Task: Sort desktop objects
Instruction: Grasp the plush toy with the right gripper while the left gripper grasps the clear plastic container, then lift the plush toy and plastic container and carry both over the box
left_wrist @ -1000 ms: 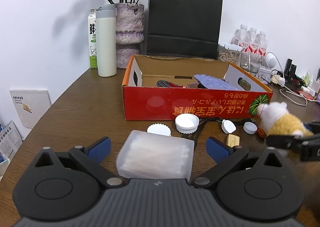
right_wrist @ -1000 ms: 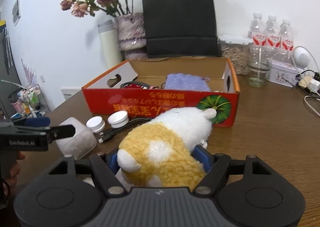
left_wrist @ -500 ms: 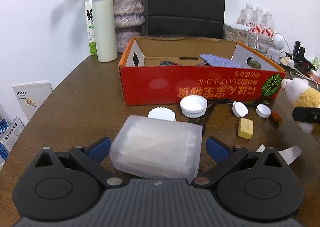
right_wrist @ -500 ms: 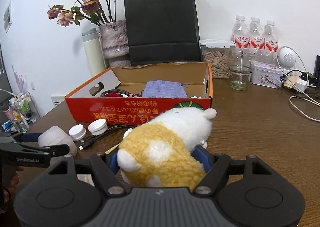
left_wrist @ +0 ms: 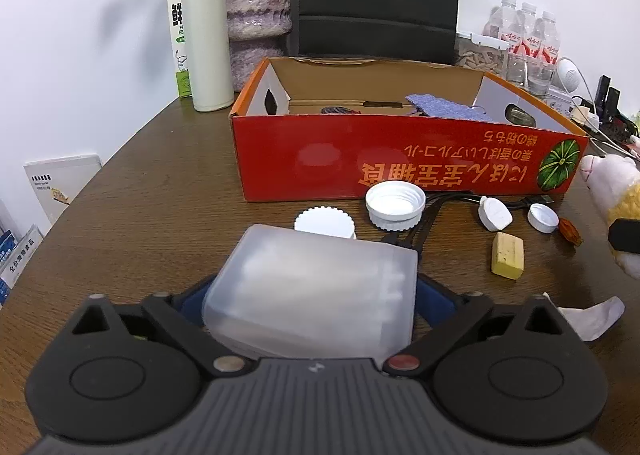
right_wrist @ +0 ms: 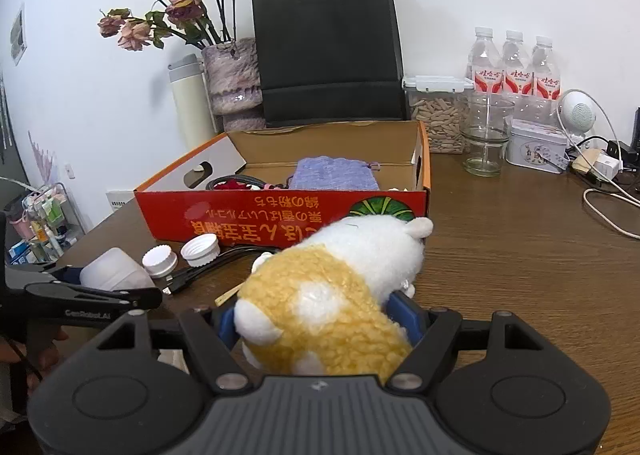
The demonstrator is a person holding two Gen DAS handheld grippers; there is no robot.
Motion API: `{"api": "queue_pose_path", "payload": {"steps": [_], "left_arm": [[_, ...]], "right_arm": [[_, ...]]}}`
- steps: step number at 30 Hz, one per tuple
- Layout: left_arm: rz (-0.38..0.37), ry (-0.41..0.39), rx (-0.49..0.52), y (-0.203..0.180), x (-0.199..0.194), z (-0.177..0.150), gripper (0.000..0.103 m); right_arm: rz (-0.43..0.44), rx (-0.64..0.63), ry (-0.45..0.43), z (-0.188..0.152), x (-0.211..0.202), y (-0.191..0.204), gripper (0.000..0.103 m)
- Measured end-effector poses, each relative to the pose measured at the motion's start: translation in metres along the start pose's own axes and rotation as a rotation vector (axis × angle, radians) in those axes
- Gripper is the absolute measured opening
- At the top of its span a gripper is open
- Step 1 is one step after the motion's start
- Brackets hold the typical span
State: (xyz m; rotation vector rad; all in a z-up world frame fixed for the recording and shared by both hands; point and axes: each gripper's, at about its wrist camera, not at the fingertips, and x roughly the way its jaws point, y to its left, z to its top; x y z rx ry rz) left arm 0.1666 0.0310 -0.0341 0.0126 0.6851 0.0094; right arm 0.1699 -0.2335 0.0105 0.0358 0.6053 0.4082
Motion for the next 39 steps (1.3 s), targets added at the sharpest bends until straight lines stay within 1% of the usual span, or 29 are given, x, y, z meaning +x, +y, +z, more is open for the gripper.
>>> {"api": "queue_pose_path", "payload": {"steps": [2,7,13,16,23,29,35,39], "left_arm": [[-0.008,-0.006,-0.008,0.001,-0.001,0.000,0.092],[-0.024,-0.021,-0.024,0.002,-0.006,0.000,0.088],[-0.028,-0.060,-0.024,0.002,-0.015,0.001,0.083],[-0.030,-0.078,-0.024,0.002,-0.019,0.002,0.083],[-0.037,-0.163,-0.043,0.003,-0.041,0.010,0.083],[-0.066,-0.245,-0.046,0.002,-0.060,0.032,0.083],[-0.084,-0.331,-0.035,-0.008,-0.068,0.060,0.083],[-0.100,-0.390,-0.051,-0.015,-0.069,0.082,0.083]], "right_arm": [[0.002,-0.002,-0.001,0.000,0.000,0.001,0.073],[-0.002,-0.002,0.004,-0.001,0.000,0.002,0.073],[-0.005,-0.002,0.002,-0.001,-0.001,0.002,0.073],[-0.004,-0.005,-0.003,0.000,-0.002,0.002,0.073],[-0.007,-0.012,-0.026,0.004,-0.007,0.003,0.073],[-0.010,-0.042,-0.073,0.020,-0.014,0.008,0.073],[0.003,-0.062,-0.169,0.050,-0.021,0.018,0.073],[0.017,-0.064,-0.227,0.074,-0.018,0.023,0.073]]}}
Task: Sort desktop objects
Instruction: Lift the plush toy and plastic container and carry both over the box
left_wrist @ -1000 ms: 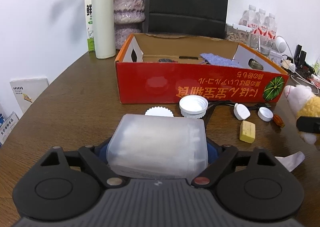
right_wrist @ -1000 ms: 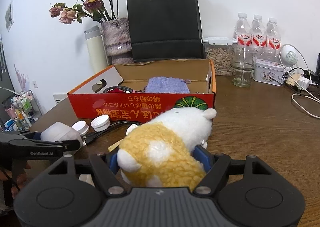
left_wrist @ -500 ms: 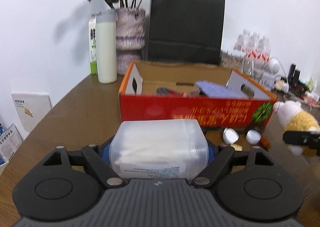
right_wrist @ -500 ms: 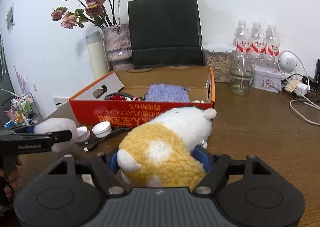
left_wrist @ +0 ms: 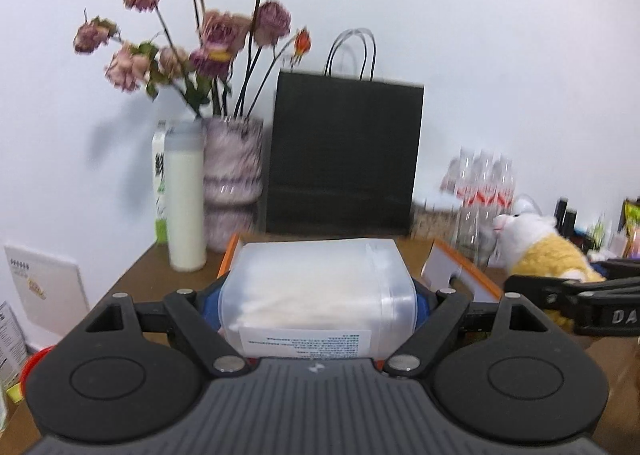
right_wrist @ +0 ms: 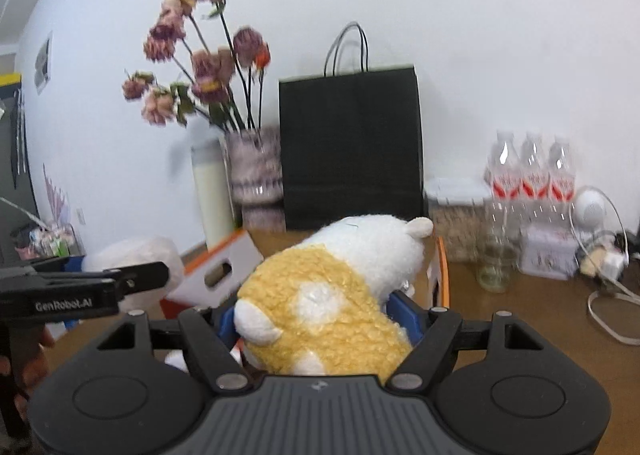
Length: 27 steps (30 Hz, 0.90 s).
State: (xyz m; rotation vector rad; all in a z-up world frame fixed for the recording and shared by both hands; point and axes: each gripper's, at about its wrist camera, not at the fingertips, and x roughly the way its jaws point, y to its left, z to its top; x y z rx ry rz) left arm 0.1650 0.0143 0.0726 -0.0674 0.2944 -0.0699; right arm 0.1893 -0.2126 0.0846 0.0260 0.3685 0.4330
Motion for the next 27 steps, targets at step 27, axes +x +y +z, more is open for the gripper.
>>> {"api": "queue_pose_path", "payload": {"steps": [27], "left_arm": [[0.111,0.108,-0.078,0.005,0.161,0.010,0.083]], "right_arm": [[-0.029,0.039,0.127,0.024,0.169,-0.038,0.073]]}}
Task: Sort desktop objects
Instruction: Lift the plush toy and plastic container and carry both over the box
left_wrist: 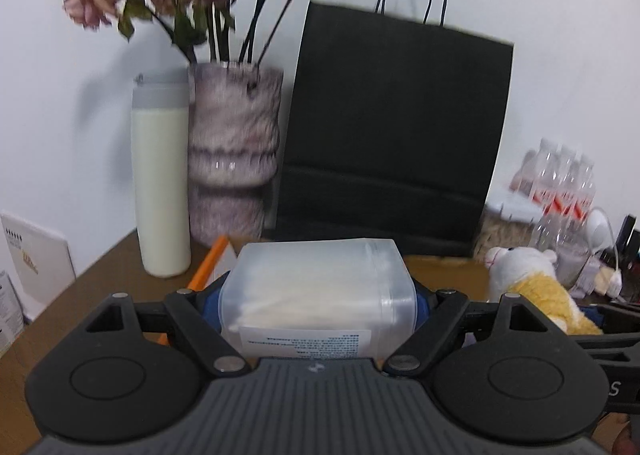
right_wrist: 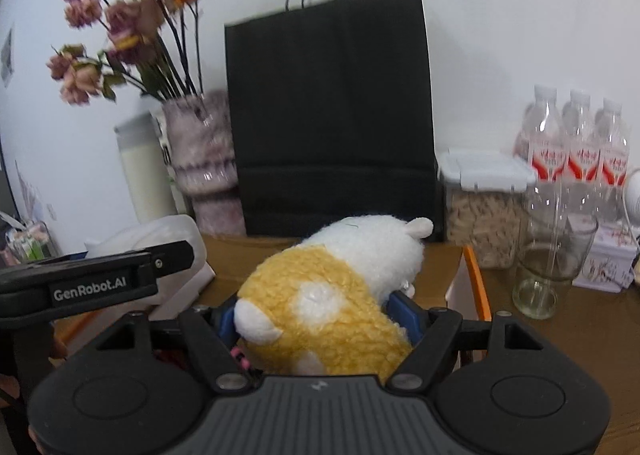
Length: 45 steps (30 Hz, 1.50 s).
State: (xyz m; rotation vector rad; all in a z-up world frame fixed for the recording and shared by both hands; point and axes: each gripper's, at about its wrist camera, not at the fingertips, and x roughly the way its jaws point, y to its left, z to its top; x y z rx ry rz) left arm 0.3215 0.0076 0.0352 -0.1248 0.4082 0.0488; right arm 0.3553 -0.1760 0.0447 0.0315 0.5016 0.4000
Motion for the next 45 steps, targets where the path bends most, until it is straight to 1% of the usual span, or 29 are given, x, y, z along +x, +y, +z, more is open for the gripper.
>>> {"api": "queue_pose_path", "payload": {"steps": [9,14,29,31,32,33,34,35,36,37,45], "left_arm": [[0.009,0.071,0.008,0.002,0.014,-0.012,0.083],[0.014,0.091,0.017,0.001,0.017,-0.015,0.083],[0.024,0.129,0.031,0.001,0.021,-0.017,0.084],[0.026,0.124,0.031,0.002,0.019,-0.016,0.086],[0.026,0.118,0.031,0.002,0.017,-0.015,0.091],[0.023,0.113,0.032,0.002,0.016,-0.014,0.094],[0.018,0.110,0.035,0.002,0.014,-0.013,0.100],[0.017,0.104,0.038,0.002,0.012,-0.013,0.103],[0.017,0.097,0.041,0.001,0.010,-0.012,0.103],[0.017,0.094,0.044,0.001,0.009,-0.011,0.103],[0.032,0.084,0.029,0.005,0.003,-0.007,0.103]], "right_arm": [[-0.024,-0.011,0.055,-0.012,0.010,-0.001,0.073],[-0.034,-0.019,0.084,-0.016,0.015,-0.001,0.073],[-0.043,-0.036,0.107,-0.019,0.017,0.001,0.073],[-0.041,-0.040,0.119,-0.019,0.018,0.001,0.075],[-0.044,-0.041,0.127,-0.020,0.019,0.002,0.076],[-0.047,-0.039,0.130,-0.020,0.019,0.002,0.080],[-0.051,-0.036,0.131,-0.019,0.019,0.002,0.083],[-0.055,-0.032,0.134,-0.019,0.018,0.002,0.091],[-0.059,-0.027,0.136,-0.018,0.017,0.001,0.098],[-0.058,-0.025,0.137,-0.017,0.016,0.001,0.100],[-0.053,0.007,0.114,-0.013,0.004,-0.005,0.102]]}}
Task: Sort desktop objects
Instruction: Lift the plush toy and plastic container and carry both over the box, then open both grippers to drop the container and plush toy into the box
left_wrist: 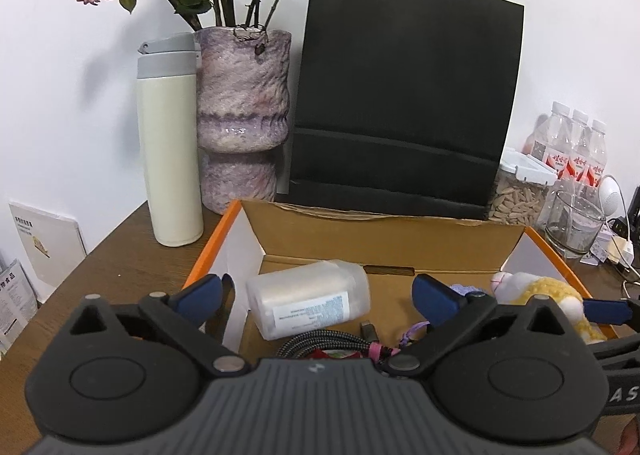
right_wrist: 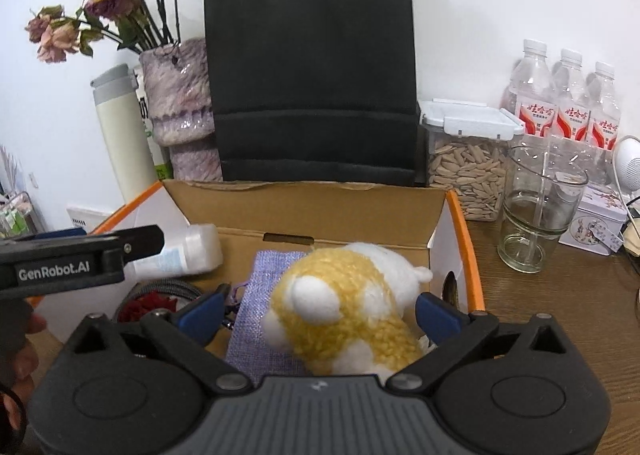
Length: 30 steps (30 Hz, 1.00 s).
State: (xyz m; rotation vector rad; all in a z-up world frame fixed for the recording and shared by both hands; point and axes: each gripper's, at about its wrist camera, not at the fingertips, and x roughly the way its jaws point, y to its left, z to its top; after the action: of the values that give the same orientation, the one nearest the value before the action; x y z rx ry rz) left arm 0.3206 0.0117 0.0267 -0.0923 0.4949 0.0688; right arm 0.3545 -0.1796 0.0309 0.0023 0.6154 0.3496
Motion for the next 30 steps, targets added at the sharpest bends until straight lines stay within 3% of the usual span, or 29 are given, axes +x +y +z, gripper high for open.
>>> {"api": "queue_pose_path", "payload": {"steps": [15,30], "left_arm": [[-0.024,-0.064,0.009,0.006,-0.026,-0.004,0.103],[-0.066,-0.115,0.037,0.025,-0.068,-0.040,0.103]], "right_arm": [[0.009,-0.026,-0.048,-0.005,-0.030,0.007,0.102],[0.000,-0.087,-0.085,-0.040,-0.080,0.012,0.103]]}}
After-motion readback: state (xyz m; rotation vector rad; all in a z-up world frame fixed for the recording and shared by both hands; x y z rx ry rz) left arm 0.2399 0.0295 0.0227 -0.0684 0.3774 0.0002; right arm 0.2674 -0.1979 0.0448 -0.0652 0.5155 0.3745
